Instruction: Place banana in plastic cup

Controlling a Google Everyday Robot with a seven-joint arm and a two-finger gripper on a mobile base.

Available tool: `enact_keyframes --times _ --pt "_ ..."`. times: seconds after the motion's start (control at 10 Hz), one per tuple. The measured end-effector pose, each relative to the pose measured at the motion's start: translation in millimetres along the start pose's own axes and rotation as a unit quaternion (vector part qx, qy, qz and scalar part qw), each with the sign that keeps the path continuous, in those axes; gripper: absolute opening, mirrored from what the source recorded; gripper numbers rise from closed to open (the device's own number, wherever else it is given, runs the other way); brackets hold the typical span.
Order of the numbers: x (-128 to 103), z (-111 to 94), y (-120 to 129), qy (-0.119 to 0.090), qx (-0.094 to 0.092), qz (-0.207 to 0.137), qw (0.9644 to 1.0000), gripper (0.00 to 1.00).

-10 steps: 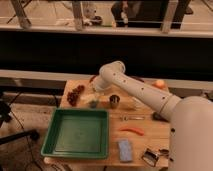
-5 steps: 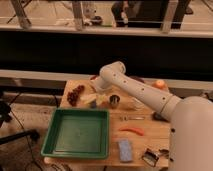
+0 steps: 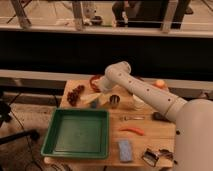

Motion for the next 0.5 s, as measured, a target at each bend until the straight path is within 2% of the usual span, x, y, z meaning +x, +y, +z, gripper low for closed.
enact_keyframes --times 0.5 --pt "22.8 -11.6 7.1 0.004 -0.001 0.004 1.0000 0.80"
